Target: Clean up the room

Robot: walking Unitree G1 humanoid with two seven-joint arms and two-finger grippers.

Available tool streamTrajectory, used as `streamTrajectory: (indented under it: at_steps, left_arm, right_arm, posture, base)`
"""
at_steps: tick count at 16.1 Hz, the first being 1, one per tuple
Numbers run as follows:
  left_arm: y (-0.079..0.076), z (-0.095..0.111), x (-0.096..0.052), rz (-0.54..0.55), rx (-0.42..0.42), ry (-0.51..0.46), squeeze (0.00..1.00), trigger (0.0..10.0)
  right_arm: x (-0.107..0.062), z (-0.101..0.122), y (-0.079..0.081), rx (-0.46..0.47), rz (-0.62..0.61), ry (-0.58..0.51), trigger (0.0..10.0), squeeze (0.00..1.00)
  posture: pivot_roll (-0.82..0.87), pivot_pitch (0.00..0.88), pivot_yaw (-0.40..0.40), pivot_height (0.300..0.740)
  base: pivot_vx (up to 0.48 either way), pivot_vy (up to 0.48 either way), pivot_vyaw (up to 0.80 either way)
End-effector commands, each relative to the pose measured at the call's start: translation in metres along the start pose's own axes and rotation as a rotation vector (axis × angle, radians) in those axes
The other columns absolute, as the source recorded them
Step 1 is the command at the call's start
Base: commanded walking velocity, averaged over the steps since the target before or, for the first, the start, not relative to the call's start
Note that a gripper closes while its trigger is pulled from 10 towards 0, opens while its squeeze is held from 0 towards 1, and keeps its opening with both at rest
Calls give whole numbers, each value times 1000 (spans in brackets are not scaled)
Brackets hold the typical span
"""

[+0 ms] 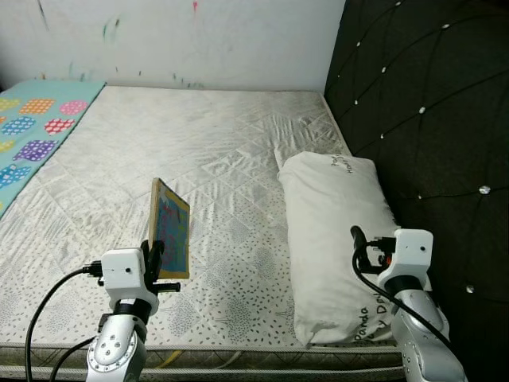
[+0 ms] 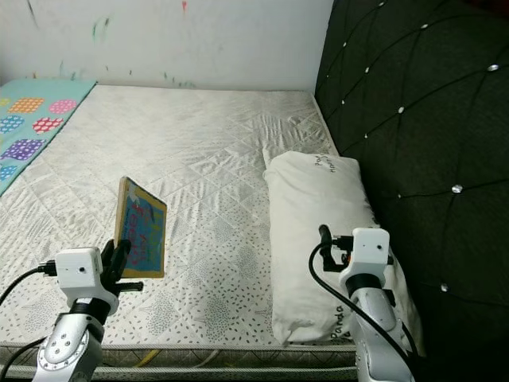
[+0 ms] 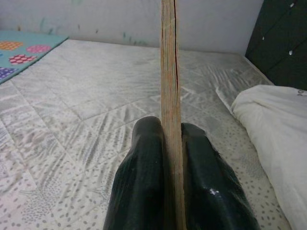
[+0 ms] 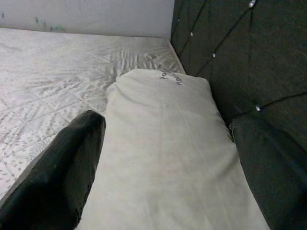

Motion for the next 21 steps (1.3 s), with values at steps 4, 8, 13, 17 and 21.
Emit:
streamTrajectory:
  at_steps: [4,8,13,17,21]
  left_arm:
    - [0,12,3,0,19,-47,0,10000]
    - [-3,11,2,-8,19,-41,0,10000]
    - [-3,13,3,-2,18,-45,0,10000]
    - [-3,12,2,0,12,-39,0,10000]
    - [-3,13,4,-6,14,-42,0,10000]
  right_arm:
    - [4,5,2,19,7,-16,10000,0]
    - [3,6,3,26,15,-15,10000,0]
    - [6,9,6,57,35,-12,10000,0]
    - [8,9,11,66,50,-11,10000,0]
    - [10,10,12,65,54,-16,10000,0]
  posture:
    - [-91,0,-14,740]
    - [-98,0,-16,740]
    - [-96,0,-20,740]
    - [-83,0,-25,740]
    - [-86,0,-21,740]
  base:
    - [0,0,0]
    - [0,0,0]
    - [0,0,0]
    - [0,0,0]
    - [0,0,0]
Point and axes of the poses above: a point about 5 cm out from each wrist's last joint towards the gripper, its own x axis pointing out of the wrist towards the gripper, its own z axis along the axis of the wrist's last joint, y = z × x, the point moved 2 cm from there along x, pointing out of the wrist towards the gripper, and after that the axes turned 4 degrees about x, right-handed, at the moved point
